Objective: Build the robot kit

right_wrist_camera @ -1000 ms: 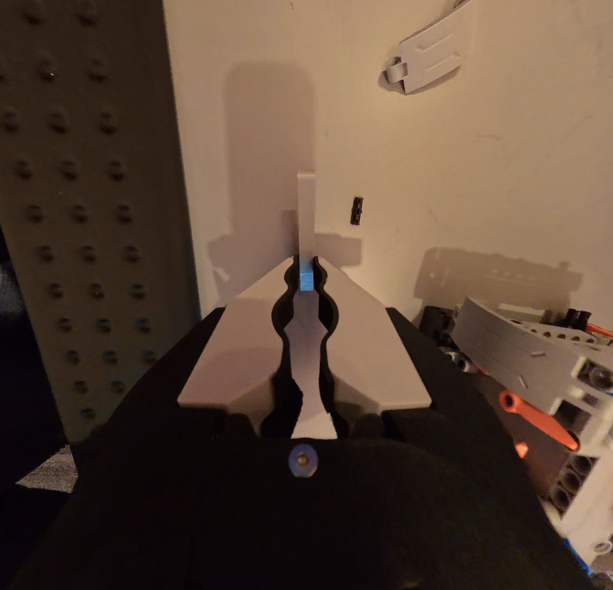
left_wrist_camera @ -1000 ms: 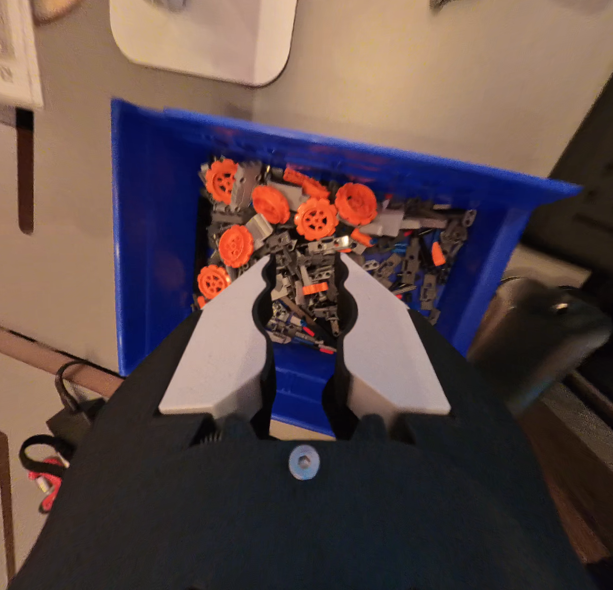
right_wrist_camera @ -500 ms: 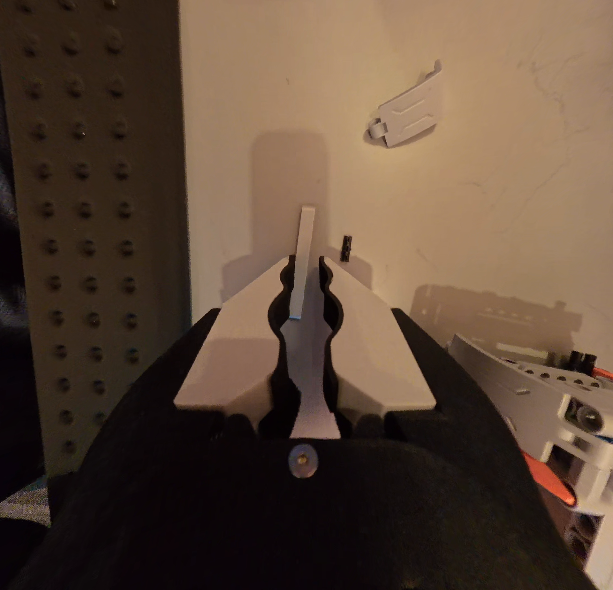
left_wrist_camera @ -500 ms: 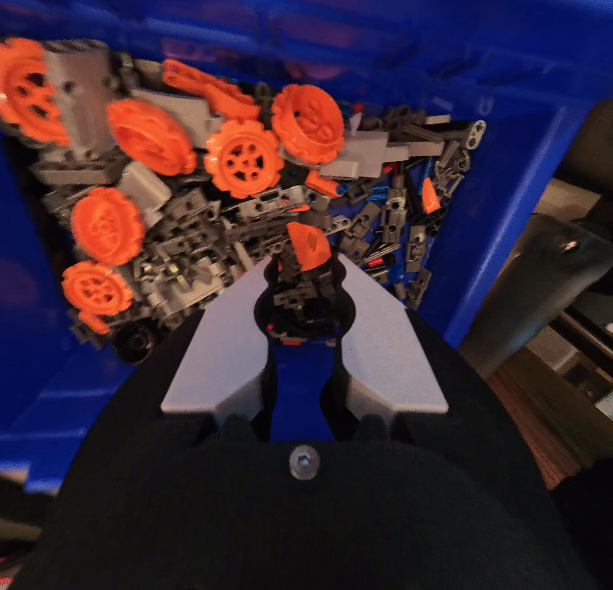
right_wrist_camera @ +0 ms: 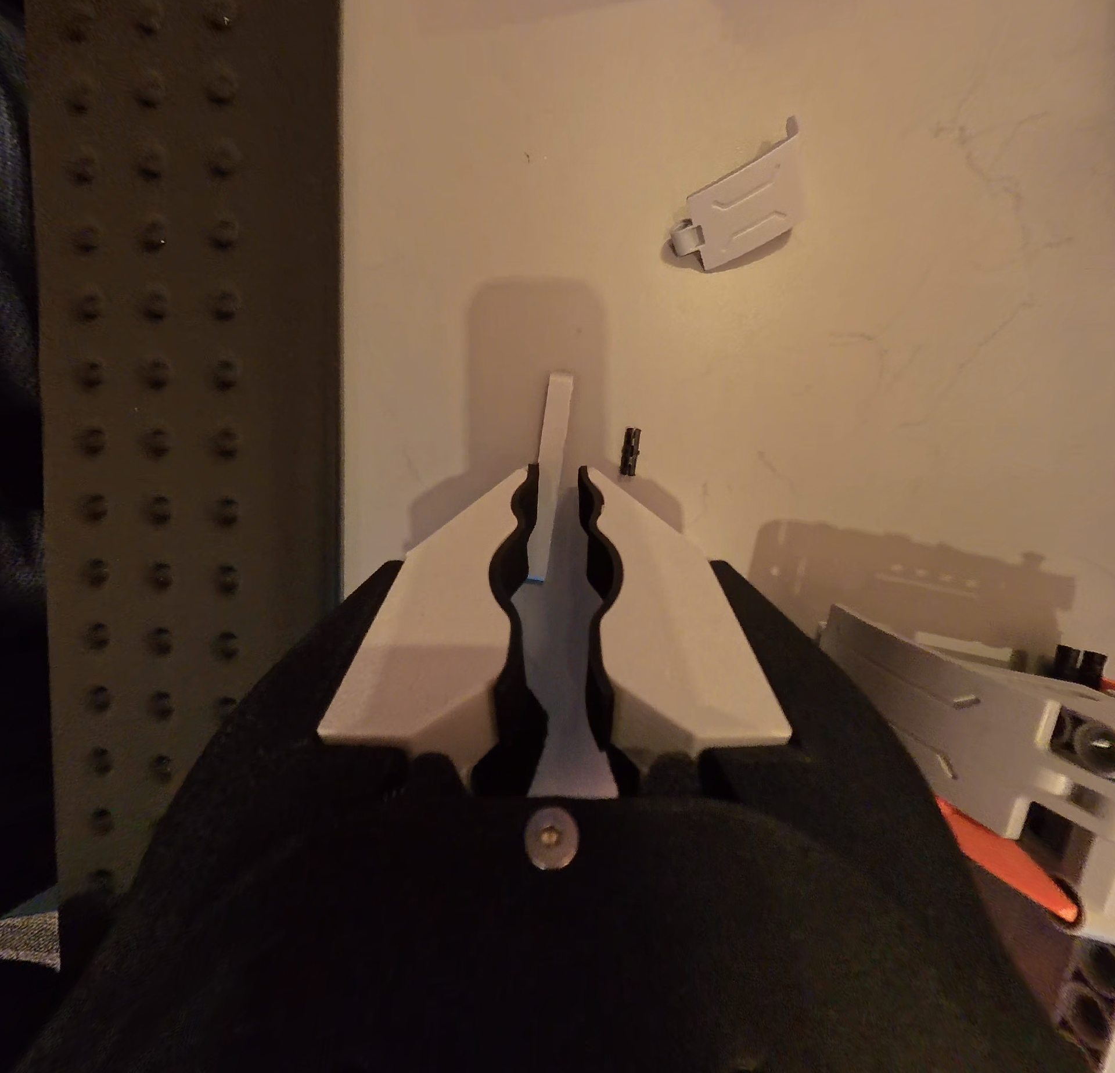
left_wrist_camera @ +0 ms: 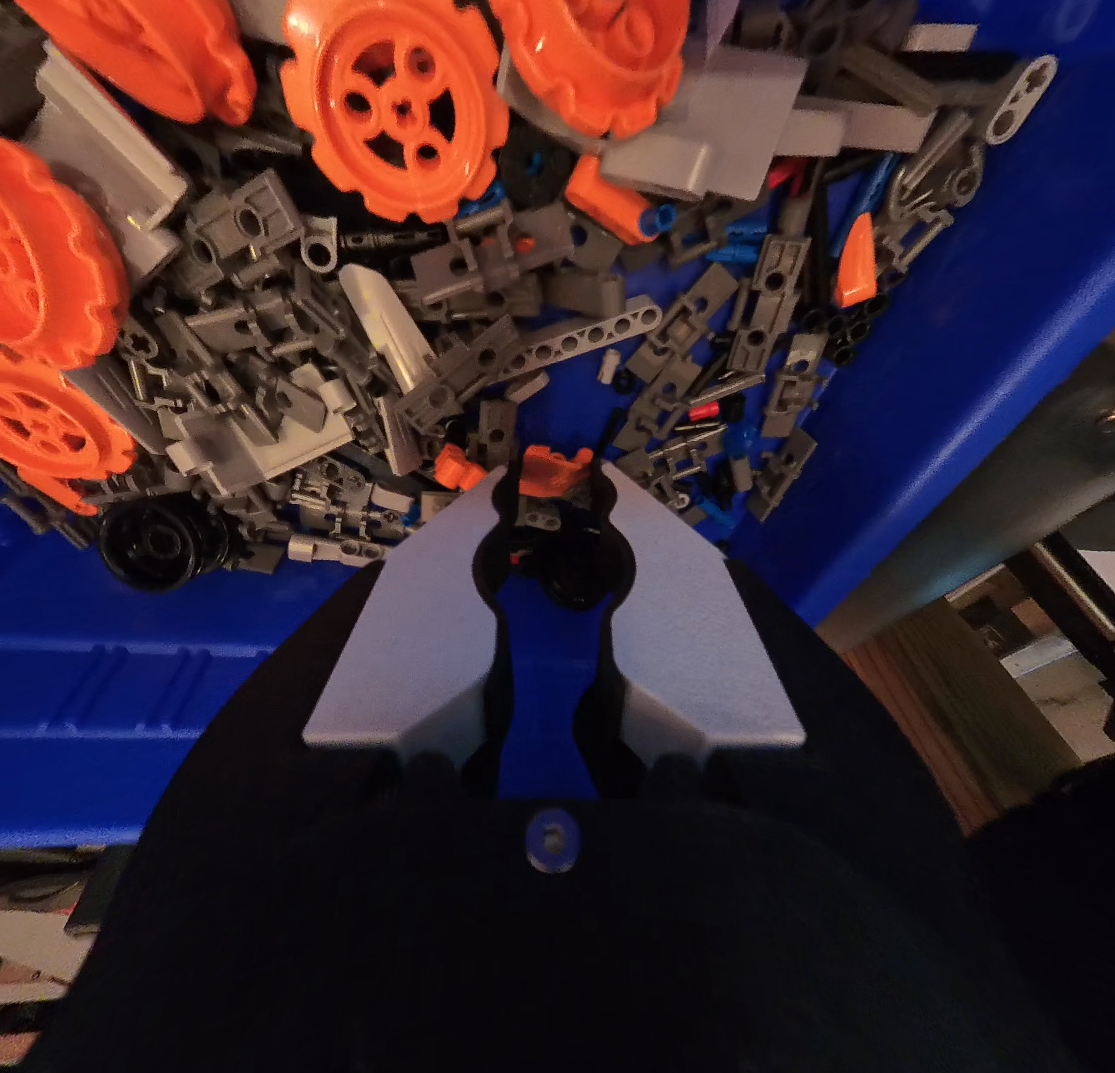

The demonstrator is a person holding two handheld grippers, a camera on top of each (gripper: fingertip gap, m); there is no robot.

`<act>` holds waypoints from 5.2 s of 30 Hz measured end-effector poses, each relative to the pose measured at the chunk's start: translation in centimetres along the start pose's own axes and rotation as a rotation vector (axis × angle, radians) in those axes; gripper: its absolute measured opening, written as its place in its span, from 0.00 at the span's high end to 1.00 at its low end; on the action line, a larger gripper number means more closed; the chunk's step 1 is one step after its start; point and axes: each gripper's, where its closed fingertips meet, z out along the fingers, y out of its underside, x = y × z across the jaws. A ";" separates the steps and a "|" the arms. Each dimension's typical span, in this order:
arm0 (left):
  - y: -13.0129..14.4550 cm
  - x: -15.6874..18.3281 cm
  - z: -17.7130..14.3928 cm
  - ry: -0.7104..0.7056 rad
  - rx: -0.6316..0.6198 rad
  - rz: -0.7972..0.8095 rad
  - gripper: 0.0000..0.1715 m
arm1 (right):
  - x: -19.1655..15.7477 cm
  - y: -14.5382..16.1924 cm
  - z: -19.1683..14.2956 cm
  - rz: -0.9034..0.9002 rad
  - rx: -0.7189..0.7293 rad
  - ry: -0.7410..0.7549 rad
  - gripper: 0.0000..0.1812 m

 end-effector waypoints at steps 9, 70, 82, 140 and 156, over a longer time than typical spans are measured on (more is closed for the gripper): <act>-4.0 1.1 0.3 -0.151 0.113 0.229 0.88 | -0.1 0.0 -0.1 0.001 0.020 -0.012 0.94; -24.6 15.6 -23.3 0.088 1.385 0.304 0.97 | 0.5 -17.3 -10.5 0.112 0.950 0.145 0.85; -25.6 15.5 -22.7 0.214 1.463 0.273 0.97 | 0.5 -15.8 -11.1 0.098 0.906 0.134 0.98; -26.9 7.5 -10.8 -0.219 0.810 0.031 0.87 | 2.2 1.1 -1.2 0.292 0.027 -0.011 0.97; -26.5 7.4 -9.7 -0.131 0.765 -0.003 0.88 | 2.4 -0.5 -2.1 0.260 0.129 -0.002 0.95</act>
